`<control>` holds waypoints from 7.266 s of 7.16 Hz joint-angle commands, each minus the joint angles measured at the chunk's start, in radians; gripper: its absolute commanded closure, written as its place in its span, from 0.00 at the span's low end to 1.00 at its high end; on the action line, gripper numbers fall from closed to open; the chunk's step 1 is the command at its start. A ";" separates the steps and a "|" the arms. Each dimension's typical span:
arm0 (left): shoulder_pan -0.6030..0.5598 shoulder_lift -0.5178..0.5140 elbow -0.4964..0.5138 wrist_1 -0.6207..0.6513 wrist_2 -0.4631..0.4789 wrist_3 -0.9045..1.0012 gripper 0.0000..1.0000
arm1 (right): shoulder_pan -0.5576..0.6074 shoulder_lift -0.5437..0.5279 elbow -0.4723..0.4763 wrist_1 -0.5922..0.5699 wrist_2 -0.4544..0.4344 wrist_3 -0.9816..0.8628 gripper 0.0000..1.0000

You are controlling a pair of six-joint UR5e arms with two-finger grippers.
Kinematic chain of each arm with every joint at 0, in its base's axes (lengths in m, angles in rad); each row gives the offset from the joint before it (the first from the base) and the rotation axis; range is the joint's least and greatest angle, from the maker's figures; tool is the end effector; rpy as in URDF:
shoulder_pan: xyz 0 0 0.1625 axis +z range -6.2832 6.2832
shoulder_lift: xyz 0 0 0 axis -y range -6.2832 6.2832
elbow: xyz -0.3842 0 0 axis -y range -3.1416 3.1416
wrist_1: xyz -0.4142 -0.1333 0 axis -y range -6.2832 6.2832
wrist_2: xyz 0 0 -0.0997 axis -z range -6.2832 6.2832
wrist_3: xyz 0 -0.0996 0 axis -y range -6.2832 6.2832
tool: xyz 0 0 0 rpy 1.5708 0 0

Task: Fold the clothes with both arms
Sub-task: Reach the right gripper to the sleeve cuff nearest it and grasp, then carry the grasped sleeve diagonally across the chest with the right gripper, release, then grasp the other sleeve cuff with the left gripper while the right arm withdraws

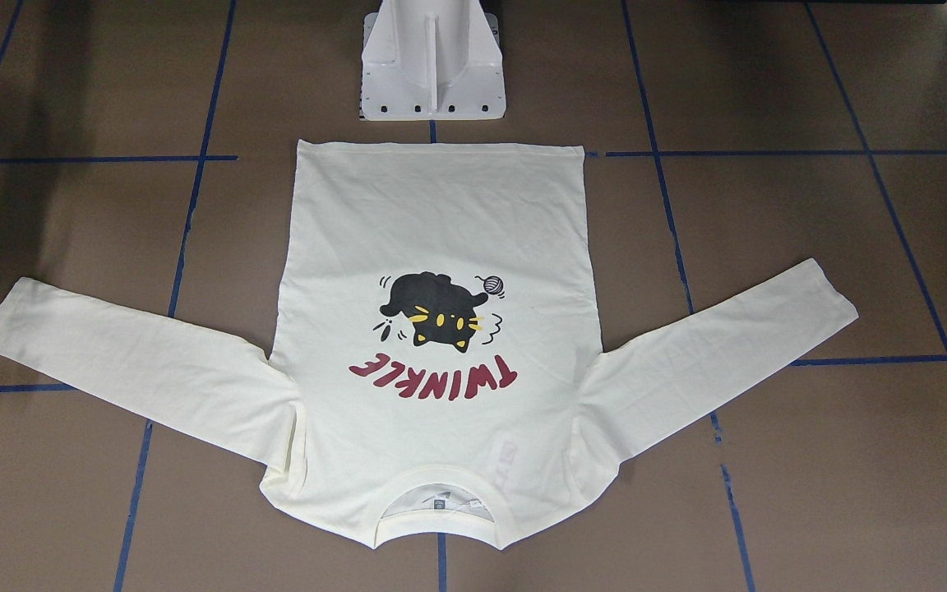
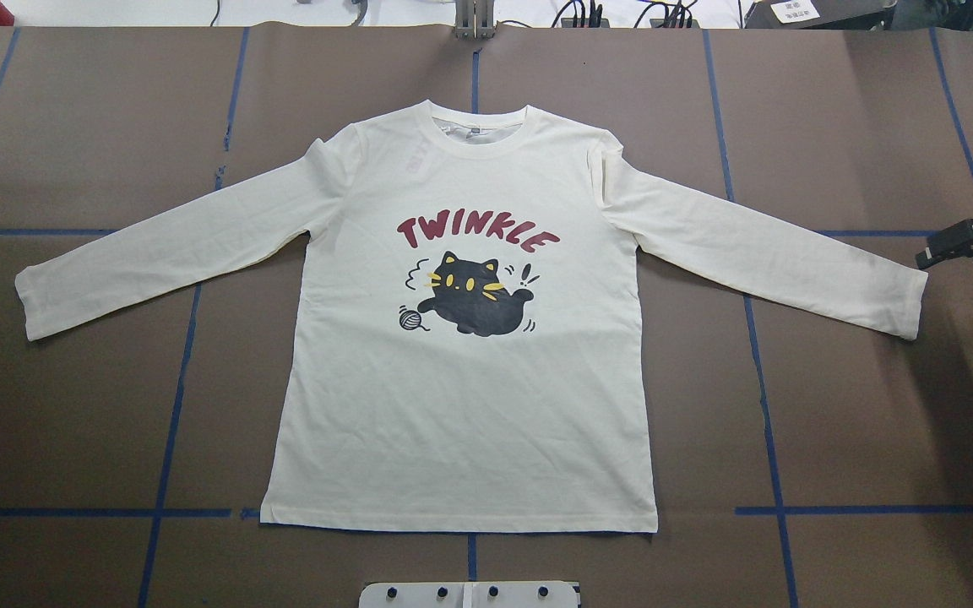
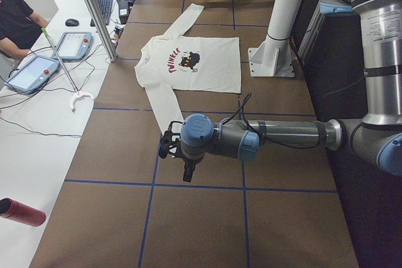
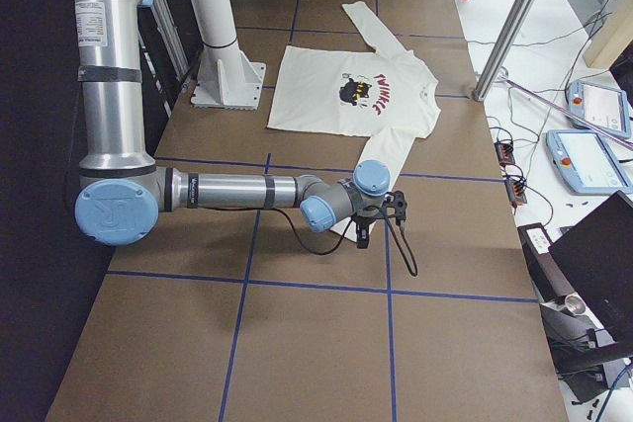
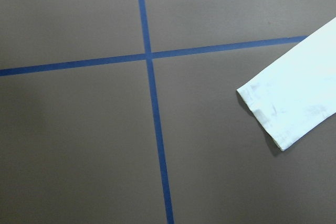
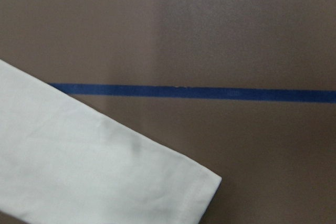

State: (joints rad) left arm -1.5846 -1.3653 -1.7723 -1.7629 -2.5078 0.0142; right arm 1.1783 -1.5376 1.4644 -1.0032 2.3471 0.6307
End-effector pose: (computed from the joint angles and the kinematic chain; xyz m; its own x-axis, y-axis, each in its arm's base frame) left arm -0.0592 -0.4440 0.5796 0.5944 0.1564 -0.7888 0.0051 0.9801 0.1982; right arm -0.1507 -0.5300 0.5920 0.6283 0.0111 0.7779 -0.0419 0.9989 0.0195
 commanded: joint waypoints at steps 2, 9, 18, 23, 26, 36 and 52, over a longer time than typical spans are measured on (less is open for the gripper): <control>0.000 0.000 0.004 -0.001 -0.006 0.000 0.00 | -0.069 0.016 -0.085 0.060 -0.083 0.126 0.09; 0.000 0.000 0.014 -0.001 -0.006 0.001 0.00 | -0.065 0.022 -0.064 0.060 -0.048 0.118 1.00; 0.000 0.000 0.013 -0.067 -0.009 0.003 0.00 | -0.555 0.996 -0.186 -0.235 -0.484 0.989 1.00; 0.002 0.000 0.011 -0.067 -0.034 0.001 0.00 | -0.727 1.257 -0.572 -0.074 -0.729 0.997 1.00; 0.041 -0.009 0.011 -0.087 -0.073 0.000 0.00 | -0.753 1.266 -0.581 -0.068 -0.775 0.997 0.02; 0.545 -0.262 0.346 -0.503 0.334 -0.757 0.26 | -0.482 0.651 0.070 -0.106 -0.370 0.960 0.01; 0.907 -0.954 0.138 -0.104 0.407 -1.494 1.00 | -0.016 0.040 0.346 -0.095 0.014 0.294 0.00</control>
State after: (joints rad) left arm -0.7835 -2.1340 -1.6764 -1.8991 -2.2048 -1.3617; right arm 1.0885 -1.4050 1.8111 -1.1011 2.3236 1.0833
